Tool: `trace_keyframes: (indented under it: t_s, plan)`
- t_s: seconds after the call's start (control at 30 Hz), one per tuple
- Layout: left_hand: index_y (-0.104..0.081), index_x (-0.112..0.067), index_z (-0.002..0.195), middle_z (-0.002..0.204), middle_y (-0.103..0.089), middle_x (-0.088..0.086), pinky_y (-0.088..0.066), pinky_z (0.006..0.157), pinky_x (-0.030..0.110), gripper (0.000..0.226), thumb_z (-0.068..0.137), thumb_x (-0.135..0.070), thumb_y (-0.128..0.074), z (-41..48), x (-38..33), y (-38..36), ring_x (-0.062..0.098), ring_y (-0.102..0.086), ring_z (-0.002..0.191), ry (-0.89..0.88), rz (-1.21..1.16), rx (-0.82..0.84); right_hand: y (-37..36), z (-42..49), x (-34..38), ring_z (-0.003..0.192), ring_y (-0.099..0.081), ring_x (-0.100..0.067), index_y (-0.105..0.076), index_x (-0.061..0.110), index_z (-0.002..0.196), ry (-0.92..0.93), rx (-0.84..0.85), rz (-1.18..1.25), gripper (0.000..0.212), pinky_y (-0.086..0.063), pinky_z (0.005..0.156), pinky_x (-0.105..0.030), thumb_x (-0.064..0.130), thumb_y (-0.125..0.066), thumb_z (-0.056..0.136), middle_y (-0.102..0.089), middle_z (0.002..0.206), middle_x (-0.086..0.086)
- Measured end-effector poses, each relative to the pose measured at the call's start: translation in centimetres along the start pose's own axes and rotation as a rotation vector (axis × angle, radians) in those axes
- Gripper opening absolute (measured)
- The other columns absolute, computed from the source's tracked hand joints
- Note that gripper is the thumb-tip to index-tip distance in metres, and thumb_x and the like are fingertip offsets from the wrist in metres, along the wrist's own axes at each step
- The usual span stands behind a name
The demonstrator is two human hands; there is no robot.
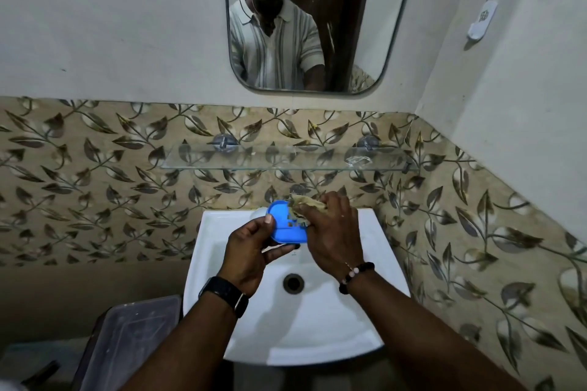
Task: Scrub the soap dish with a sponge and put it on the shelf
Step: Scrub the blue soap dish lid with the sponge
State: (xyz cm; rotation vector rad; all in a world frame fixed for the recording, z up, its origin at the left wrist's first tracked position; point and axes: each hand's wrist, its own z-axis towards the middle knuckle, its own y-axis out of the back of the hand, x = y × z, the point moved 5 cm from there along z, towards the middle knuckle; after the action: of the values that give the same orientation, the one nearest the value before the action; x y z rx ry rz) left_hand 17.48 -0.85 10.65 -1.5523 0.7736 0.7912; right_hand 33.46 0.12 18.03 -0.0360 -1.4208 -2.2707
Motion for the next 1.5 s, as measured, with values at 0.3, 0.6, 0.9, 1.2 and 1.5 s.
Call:
trace_keyframes:
  t_s: [0.3, 0.6, 0.9, 1.2, 1.5]
  plan:
    - [-0.079, -0.016, 0.086, 0.097, -0.078, 0.011, -0.062, 0.075, 0.043, 0.018, 0.092, -0.025, -0.065, 0.7, -2.0, 0.9, 0.026, -0.072, 0.091, -0.092, 0.021, -0.062, -0.3, -1.7, -0.2, 0.093, -0.052, -0.028, -0.061, 0.042, 0.122, 0.261, -0.032, -0.023, 0.053, -0.04, 0.07, -0.039, 0.019, -0.057, 0.074, -0.056, 0.105, -0.003]
    - [-0.077, -0.011, 0.101, 0.102, -0.076, 0.011, -0.062, 0.077, 0.041, 0.024, 0.089, -0.029, -0.066, 0.4, -1.4, -0.1, 0.025, -0.072, 0.095, -0.12, 0.112, 0.024, -0.1, -0.4, 0.0, 0.1, -0.051, -0.031, -0.066, 0.032, 0.125, -0.052, -0.09, 0.194, 0.052, -0.045, 0.078, -0.043, 0.013, -0.053, 0.078, -0.052, 0.107, -0.007]
    - [-0.073, -0.011, 0.114, 0.111, -0.076, 0.012, -0.062, 0.078, 0.039, 0.033, 0.089, -0.031, -0.065, 0.4, -2.1, 1.5, 0.025, -0.073, 0.101, -0.144, 0.092, -0.001, -0.9, -2.1, -0.2, 0.093, -0.052, -0.026, -0.068, 0.04, 0.111, 0.194, -0.064, -0.057, 0.04, -0.04, 0.07, -0.038, 0.024, -0.06, 0.074, -0.056, 0.099, -0.001]
    - [-0.064, -0.018, 0.133, 0.13, -0.069, 0.005, -0.056, 0.096, 0.042, 0.041, 0.093, -0.024, -0.064, 0.0, -3.2, 0.6, 0.022, -0.064, 0.121, -0.258, 0.257, 0.178, -2.0, -1.2, -4.1, 0.057, -0.056, -0.018, -0.059, 0.034, 0.097, -0.644, -0.005, 0.9, 0.021, -0.049, 0.053, -0.038, 0.027, -0.057, 0.077, -0.065, 0.072, 0.005]
    - [-0.065, -0.022, 0.128, 0.132, -0.064, 0.001, -0.042, 0.098, 0.015, 0.035, 0.098, -0.006, -0.06, -0.5, -4.8, -0.2, 0.006, -0.055, 0.125, -0.418, 0.76, 0.309, -2.2, -0.8, -3.4, 0.045, -0.033, -0.013, -0.062, 0.021, 0.113, -0.406, 0.323, 1.294, 0.04, -0.029, 0.045, -0.022, -0.004, -0.049, 0.084, -0.059, 0.062, 0.004]
